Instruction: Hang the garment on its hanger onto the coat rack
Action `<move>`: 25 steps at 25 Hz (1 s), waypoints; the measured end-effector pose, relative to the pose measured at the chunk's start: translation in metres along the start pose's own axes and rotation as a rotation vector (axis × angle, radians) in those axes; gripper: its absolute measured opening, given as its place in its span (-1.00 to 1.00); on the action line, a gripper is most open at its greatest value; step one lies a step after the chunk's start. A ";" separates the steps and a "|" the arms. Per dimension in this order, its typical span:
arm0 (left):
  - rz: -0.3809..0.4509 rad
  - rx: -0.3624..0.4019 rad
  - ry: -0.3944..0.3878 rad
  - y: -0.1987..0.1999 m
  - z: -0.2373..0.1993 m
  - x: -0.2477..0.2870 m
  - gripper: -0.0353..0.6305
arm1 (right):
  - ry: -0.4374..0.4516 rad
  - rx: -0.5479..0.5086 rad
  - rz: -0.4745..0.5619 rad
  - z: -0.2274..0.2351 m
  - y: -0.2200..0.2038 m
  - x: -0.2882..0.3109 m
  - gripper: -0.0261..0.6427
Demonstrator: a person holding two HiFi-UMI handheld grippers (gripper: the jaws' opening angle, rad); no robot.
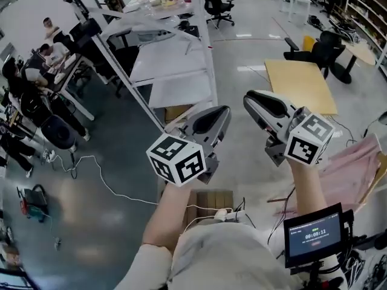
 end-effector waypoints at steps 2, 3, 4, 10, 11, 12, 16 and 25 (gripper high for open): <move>0.009 0.001 0.052 0.005 -0.013 -0.026 -0.88 | 0.064 0.041 -0.004 -0.018 -0.015 0.025 -0.74; 0.012 0.005 0.080 0.007 -0.020 -0.039 -0.88 | 0.095 0.064 -0.008 -0.027 -0.024 0.037 -0.75; 0.014 0.010 0.108 0.008 -0.027 -0.051 -0.88 | 0.124 0.088 -0.013 -0.035 -0.033 0.048 -0.75; 0.001 0.063 0.227 -0.004 -0.056 -0.112 -0.88 | 0.206 0.205 -0.030 -0.071 -0.088 0.089 -0.75; 0.004 0.049 0.230 -0.008 -0.060 -0.119 -0.88 | 0.210 0.221 -0.031 -0.076 -0.096 0.092 -0.75; 0.009 0.028 0.231 -0.013 -0.062 -0.127 -0.88 | 0.212 0.235 -0.030 -0.081 -0.103 0.093 -0.75; 0.039 -0.032 0.243 -0.028 -0.066 -0.152 -0.88 | 0.205 0.267 -0.024 -0.095 -0.122 0.093 -0.75; 0.032 -0.021 0.233 -0.042 -0.069 -0.161 -0.88 | 0.187 0.288 -0.027 -0.100 -0.138 0.091 -0.75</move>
Point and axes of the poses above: the fingertips, and each gripper's own axes: x forward along the fingers, z to its right, y out of its top, the point moved 4 cm from there along -x, backward along the fingers, and after that the axes turned 7 degrees about z, right-handed, at the moved point
